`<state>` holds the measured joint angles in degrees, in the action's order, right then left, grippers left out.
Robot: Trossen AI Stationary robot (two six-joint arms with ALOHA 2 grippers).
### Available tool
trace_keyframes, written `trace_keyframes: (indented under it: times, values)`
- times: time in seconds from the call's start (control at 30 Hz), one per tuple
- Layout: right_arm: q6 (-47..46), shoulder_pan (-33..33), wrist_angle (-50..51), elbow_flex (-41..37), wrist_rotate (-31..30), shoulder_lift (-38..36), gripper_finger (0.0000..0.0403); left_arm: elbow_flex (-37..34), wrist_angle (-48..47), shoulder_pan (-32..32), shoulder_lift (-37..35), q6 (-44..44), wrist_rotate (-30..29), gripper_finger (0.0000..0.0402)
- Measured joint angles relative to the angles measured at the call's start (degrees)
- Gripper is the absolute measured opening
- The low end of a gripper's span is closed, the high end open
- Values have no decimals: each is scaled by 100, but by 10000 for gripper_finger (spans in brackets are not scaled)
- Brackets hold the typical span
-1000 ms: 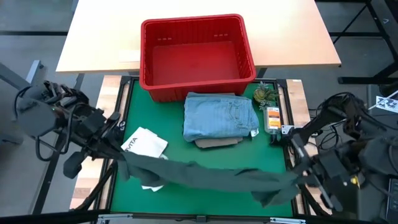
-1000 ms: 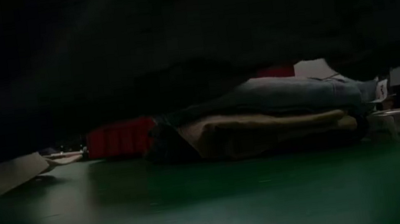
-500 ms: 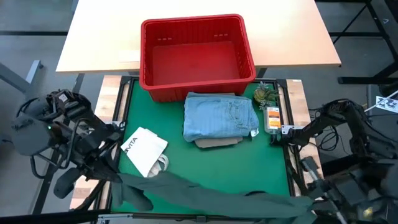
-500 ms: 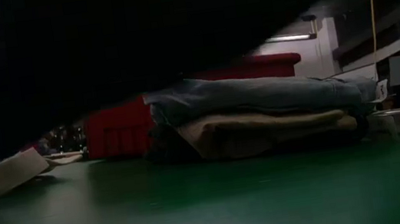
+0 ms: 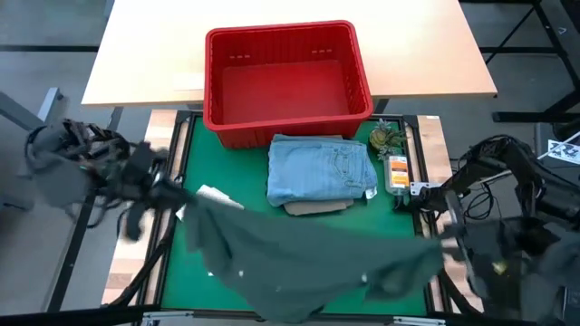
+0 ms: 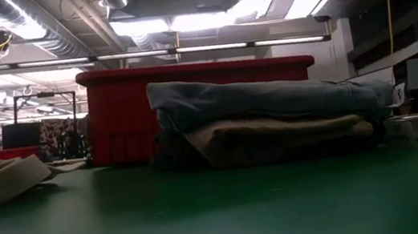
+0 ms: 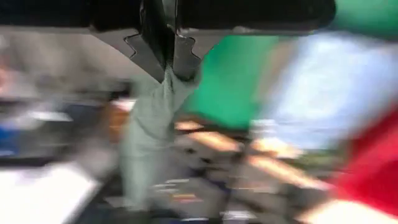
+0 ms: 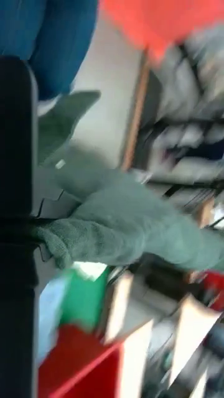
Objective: Fold laundry
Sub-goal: Fold the green polo shirt
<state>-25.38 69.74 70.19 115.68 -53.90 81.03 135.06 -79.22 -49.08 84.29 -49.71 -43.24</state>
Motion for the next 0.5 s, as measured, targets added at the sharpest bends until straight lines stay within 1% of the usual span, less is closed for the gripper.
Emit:
trace_keyframes:
  times: [0.07, 0.1, 0.13, 0.17, 0.2, 0.23, 0.27, 0.3, 0.37, 0.4, 0.5]
  values:
    - [-941, -2, 1203, 0, -123, -8, 1, -3, -991, 174, 33, -491, -422, 2]
    - [-1524, -3, 1813, -2, -150, -3, 1, -43, -1194, 288, 57, -820, -505, 2]
    - [-2113, -5, 2073, -61, -140, 1, 1, -202, -1020, 441, 47, -861, -528, 2]
    - [-2250, -28, 1881, -284, -145, -75, 1, -374, -893, 592, 12, -638, -511, 2]
    - [-2095, -117, 1701, -534, -138, -226, 1, -498, -762, 711, 8, -429, -433, 2]
    - [-1909, -162, 1463, -719, -106, -298, 1, -614, -745, 792, 9, -383, -344, 2]
    - [-1855, -218, 1374, -881, 12, -367, 1, -736, -943, 889, 9, -446, -304, 2]
    - [-1931, -277, 1566, -1056, 69, -424, 1, -892, -1136, 1004, 8, -634, -292, 2]
    - [-2484, -375, 1980, -1381, 202, -513, 1, -1311, -1037, 1269, -15, -813, -251, 2]
    - [-2767, -419, 1978, -1583, 286, -578, 1, -1508, -1096, 1414, -12, -820, -216, 2]
    - [-2860, -639, 1851, -2252, 426, -831, 1, -2057, -1085, 1697, 4, -837, -87, 2]
